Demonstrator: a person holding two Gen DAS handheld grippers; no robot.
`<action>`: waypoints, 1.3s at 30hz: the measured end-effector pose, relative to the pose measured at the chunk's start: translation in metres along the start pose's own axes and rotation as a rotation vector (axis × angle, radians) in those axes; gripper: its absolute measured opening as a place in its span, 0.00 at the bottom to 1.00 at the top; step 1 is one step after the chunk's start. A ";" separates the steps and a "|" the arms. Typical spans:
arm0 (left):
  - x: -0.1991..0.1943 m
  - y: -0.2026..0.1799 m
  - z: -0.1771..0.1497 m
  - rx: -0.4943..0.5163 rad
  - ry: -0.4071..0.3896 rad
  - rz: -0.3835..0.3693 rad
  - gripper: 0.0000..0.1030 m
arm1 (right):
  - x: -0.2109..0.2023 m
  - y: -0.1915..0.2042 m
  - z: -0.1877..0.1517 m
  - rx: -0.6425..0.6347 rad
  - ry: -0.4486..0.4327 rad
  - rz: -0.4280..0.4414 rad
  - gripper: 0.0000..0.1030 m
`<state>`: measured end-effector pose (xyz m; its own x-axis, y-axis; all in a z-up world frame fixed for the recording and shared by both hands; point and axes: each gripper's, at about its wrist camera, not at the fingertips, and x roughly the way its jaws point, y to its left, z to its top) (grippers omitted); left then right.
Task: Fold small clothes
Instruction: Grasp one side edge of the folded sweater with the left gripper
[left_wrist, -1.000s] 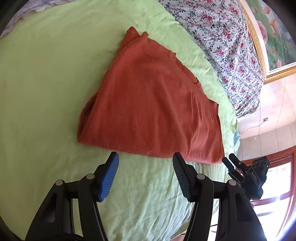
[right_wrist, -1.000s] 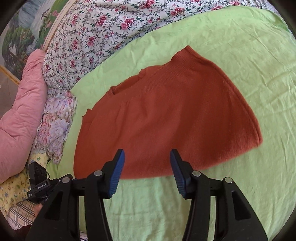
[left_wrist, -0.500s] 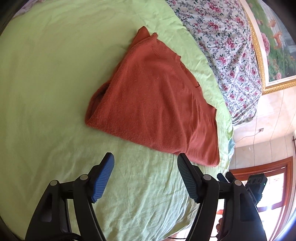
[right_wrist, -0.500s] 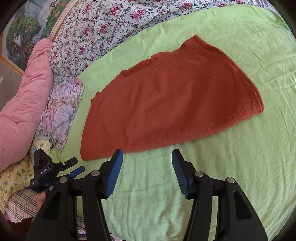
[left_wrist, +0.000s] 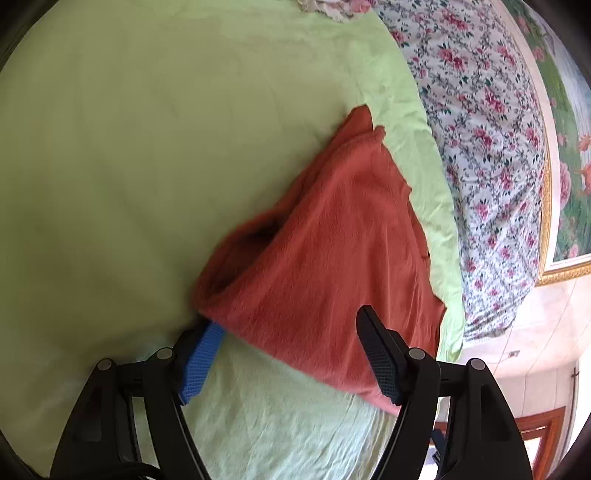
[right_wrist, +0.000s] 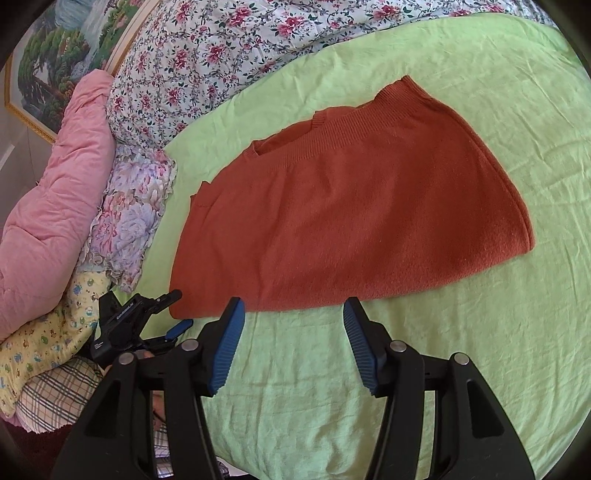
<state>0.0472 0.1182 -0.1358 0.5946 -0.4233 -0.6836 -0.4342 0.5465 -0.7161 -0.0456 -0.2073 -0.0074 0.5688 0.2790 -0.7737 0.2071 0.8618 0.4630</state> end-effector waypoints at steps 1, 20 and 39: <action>0.002 -0.004 0.002 0.013 -0.013 0.013 0.70 | 0.000 -0.001 0.002 -0.001 0.005 0.003 0.55; 0.006 -0.152 -0.014 0.520 -0.031 -0.057 0.08 | 0.021 -0.058 0.061 0.075 0.020 0.067 0.55; 0.104 -0.232 -0.121 0.786 0.256 -0.121 0.07 | 0.124 -0.071 0.132 0.129 0.208 0.288 0.55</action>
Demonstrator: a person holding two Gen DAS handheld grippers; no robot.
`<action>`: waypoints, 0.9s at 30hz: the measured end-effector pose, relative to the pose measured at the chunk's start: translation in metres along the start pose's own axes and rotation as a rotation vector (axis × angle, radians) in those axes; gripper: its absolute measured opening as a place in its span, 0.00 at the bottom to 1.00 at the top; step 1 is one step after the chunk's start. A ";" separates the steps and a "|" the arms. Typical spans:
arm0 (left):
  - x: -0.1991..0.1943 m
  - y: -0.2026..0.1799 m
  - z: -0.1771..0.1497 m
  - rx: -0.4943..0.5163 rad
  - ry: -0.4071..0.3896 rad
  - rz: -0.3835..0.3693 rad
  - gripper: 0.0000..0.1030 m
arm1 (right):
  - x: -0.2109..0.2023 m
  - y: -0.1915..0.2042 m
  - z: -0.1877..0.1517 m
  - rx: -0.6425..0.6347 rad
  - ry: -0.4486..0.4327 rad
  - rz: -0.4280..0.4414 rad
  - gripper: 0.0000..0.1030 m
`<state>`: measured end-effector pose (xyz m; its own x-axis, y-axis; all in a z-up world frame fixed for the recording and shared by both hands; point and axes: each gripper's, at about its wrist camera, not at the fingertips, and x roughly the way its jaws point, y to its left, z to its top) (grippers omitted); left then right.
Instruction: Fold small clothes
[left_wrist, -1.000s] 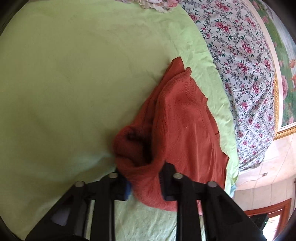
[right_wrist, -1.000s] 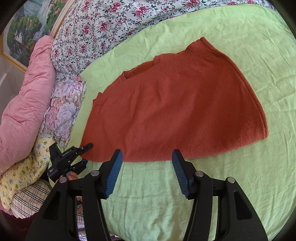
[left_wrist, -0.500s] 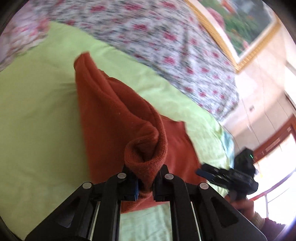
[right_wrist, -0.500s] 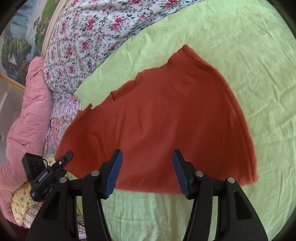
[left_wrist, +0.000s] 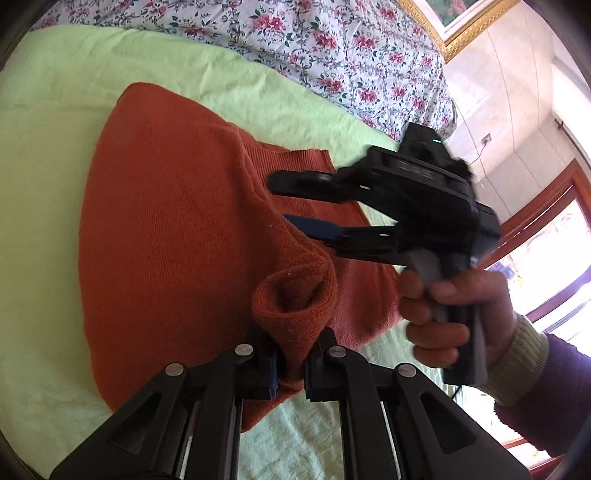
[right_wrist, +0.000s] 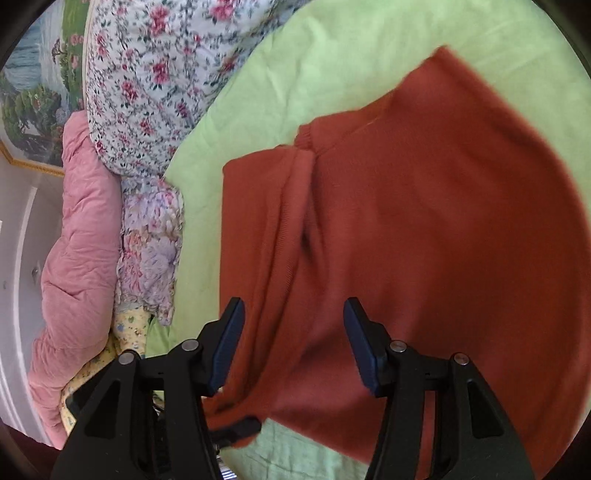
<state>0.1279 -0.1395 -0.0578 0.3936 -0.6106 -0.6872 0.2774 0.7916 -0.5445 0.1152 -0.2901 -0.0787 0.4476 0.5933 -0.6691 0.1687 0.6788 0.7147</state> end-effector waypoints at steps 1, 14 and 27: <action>-0.001 0.000 0.002 -0.006 -0.005 -0.006 0.07 | 0.012 0.001 0.004 0.011 0.027 0.029 0.55; -0.011 -0.033 0.015 0.095 -0.012 -0.106 0.07 | 0.003 0.052 0.042 -0.160 -0.044 0.011 0.17; 0.094 -0.089 0.011 0.178 0.152 -0.178 0.08 | -0.076 -0.039 0.058 -0.135 -0.115 -0.177 0.17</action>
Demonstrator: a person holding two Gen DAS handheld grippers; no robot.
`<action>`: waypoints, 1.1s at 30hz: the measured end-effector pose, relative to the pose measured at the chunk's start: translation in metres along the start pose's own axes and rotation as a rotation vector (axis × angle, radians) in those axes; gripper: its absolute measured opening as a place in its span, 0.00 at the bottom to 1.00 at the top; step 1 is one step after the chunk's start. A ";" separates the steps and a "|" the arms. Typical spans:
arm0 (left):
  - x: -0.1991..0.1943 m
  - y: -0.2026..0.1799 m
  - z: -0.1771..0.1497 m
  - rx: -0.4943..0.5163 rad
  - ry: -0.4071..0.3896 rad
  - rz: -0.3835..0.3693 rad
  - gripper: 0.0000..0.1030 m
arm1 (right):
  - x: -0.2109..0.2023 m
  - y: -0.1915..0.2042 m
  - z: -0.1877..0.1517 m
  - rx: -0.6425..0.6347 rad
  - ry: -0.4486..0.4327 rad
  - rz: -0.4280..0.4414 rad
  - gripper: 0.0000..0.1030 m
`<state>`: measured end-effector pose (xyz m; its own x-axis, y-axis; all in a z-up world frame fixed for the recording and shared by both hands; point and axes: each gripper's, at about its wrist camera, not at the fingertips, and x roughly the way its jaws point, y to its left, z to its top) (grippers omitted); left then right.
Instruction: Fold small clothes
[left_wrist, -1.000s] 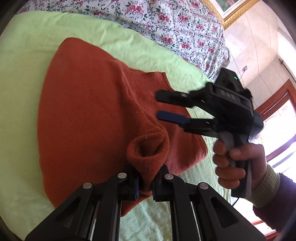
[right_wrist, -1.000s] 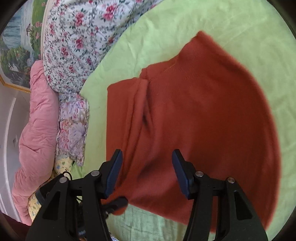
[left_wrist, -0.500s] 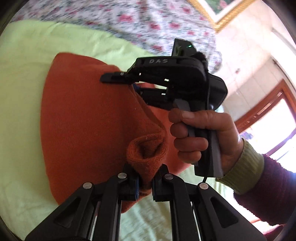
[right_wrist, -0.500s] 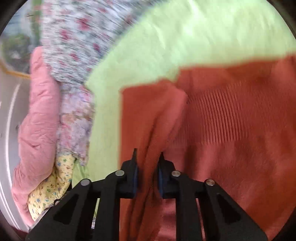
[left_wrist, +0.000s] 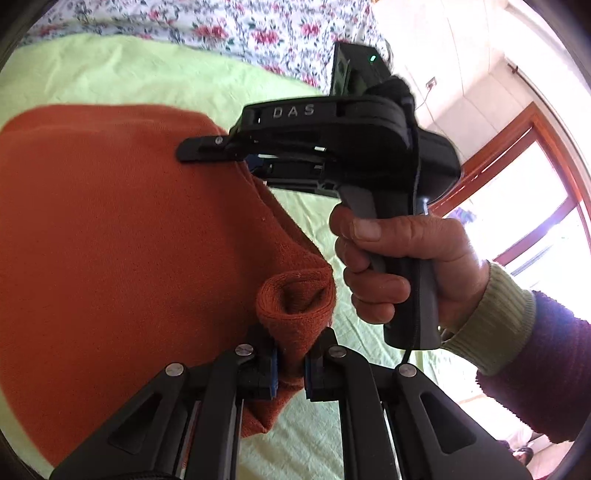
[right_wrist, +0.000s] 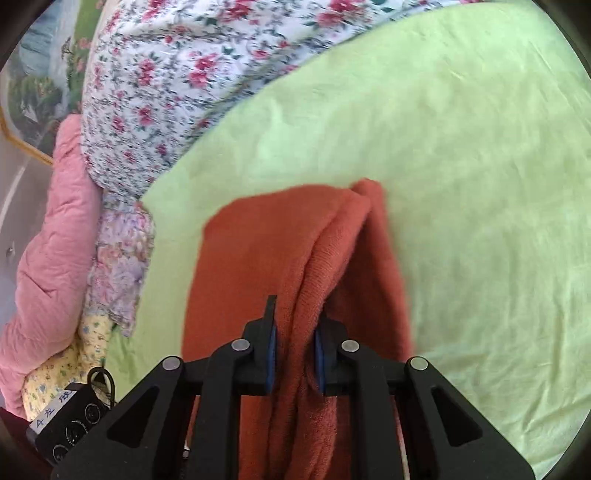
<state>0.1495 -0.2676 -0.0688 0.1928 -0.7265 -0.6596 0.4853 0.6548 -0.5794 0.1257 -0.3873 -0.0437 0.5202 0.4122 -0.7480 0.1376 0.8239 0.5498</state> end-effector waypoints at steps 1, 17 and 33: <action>0.007 0.002 -0.001 -0.008 0.014 0.003 0.08 | 0.000 -0.001 0.000 -0.017 -0.001 -0.015 0.17; -0.014 0.002 -0.018 -0.063 0.085 -0.053 0.49 | -0.032 -0.011 -0.015 0.062 -0.054 -0.083 0.23; -0.124 0.139 -0.009 -0.384 -0.066 0.172 0.68 | -0.040 -0.003 -0.045 0.079 -0.096 -0.180 0.71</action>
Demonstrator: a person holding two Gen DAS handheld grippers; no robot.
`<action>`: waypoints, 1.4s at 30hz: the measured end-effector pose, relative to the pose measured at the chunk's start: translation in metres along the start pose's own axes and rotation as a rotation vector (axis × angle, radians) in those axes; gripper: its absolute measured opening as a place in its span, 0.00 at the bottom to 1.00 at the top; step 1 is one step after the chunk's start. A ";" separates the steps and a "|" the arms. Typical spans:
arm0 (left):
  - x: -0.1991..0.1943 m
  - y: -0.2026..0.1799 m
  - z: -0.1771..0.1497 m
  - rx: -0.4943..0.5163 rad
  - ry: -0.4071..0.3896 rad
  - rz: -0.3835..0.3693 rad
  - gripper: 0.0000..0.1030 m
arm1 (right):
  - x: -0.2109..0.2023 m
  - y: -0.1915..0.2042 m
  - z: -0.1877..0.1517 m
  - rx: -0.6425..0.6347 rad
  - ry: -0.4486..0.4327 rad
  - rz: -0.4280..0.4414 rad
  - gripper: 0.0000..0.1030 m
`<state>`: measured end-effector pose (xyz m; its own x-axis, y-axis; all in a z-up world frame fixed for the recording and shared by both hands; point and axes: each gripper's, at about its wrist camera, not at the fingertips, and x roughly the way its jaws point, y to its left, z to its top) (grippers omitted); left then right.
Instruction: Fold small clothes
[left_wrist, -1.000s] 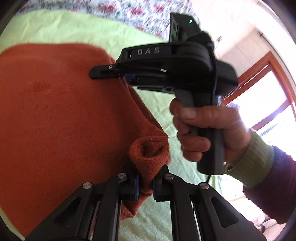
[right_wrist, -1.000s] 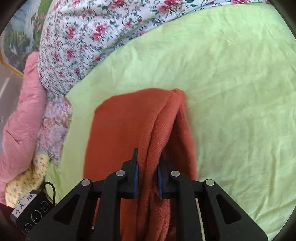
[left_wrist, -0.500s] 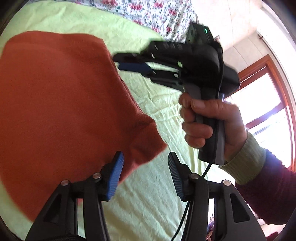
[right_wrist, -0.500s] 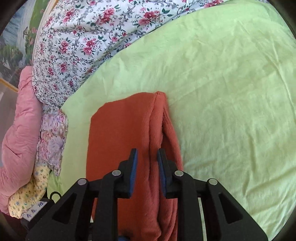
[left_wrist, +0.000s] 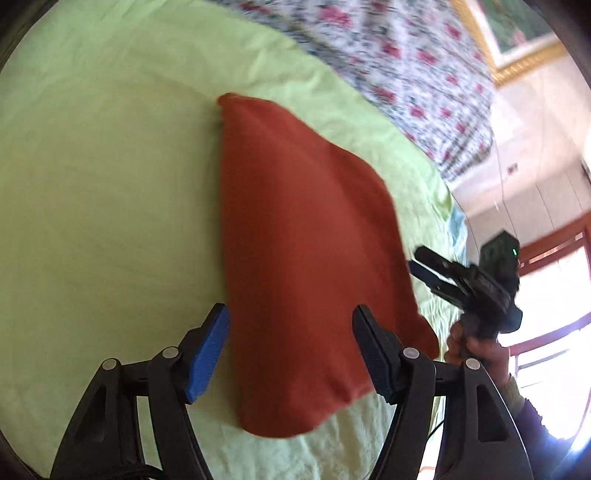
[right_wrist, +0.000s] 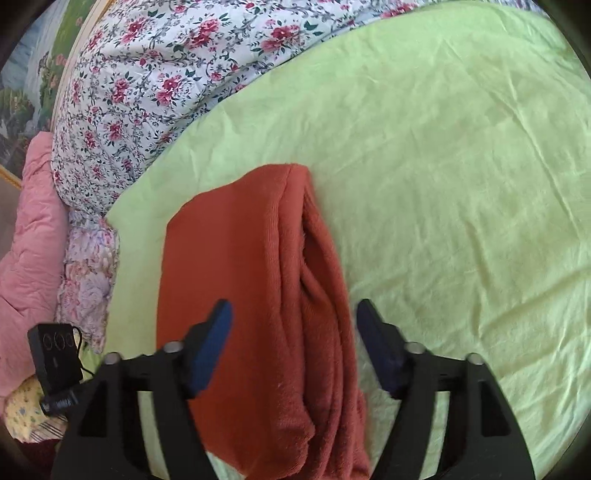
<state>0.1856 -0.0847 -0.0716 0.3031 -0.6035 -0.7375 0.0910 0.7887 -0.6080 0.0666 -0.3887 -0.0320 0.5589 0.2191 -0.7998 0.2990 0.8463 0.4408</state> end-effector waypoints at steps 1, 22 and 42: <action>0.001 0.008 0.001 -0.021 0.006 -0.002 0.69 | 0.002 0.000 0.001 -0.011 0.006 0.002 0.71; 0.023 0.002 0.024 0.006 -0.006 -0.112 0.25 | 0.044 0.019 0.003 -0.041 0.156 0.219 0.23; -0.088 0.152 -0.014 -0.182 -0.075 0.022 0.39 | 0.147 0.153 -0.053 -0.169 0.320 0.310 0.31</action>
<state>0.1592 0.0869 -0.1031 0.3736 -0.5702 -0.7316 -0.0877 0.7635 -0.6398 0.1528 -0.2014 -0.1036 0.3273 0.5897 -0.7383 0.0109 0.7789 0.6270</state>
